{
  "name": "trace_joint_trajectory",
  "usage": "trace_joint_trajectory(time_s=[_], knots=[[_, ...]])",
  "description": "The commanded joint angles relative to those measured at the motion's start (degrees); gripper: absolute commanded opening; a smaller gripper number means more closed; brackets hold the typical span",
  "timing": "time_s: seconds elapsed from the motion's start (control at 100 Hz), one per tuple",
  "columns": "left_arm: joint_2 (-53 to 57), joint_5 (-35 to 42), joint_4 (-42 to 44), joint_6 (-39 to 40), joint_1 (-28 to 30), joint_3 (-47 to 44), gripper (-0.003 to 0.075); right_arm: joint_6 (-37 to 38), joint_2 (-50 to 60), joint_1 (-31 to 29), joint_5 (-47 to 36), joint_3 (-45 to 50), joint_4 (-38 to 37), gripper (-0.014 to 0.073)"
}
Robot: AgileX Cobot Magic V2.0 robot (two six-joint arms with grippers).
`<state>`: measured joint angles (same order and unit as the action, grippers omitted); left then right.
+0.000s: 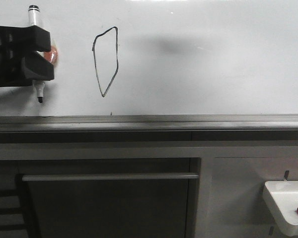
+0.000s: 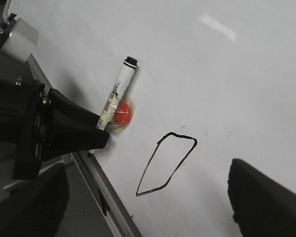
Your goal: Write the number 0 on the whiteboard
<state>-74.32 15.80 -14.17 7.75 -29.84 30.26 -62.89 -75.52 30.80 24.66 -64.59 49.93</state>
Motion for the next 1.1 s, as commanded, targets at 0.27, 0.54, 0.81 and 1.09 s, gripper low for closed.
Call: trace_joint_trajectory(time_s=[0.27,0.54,0.81,1.09], knots=[[9.5,-2.3,6.4,-0.2,0.1,1.7,0.0262,0.0,5.9,-0.2,0.5,-1.5,1.6,0.0286],[18.9,-4.9,8.6,-0.2,0.1,1.7,0.004,0.0,14.0,-0.2,-2.6,5.8,1.6,-0.0063],[30.1,-6.4,18.7,-0.2,0.1,-0.6,-0.002,-0.2,32.5,-0.1,-19.7,22.9,1.6,-0.0063],[44.1,-6.0,24.0,-0.2,0.1,-9.2,-0.002,-0.2,53.9,-0.1,-23.4,39.7,4.2,-0.0063]])
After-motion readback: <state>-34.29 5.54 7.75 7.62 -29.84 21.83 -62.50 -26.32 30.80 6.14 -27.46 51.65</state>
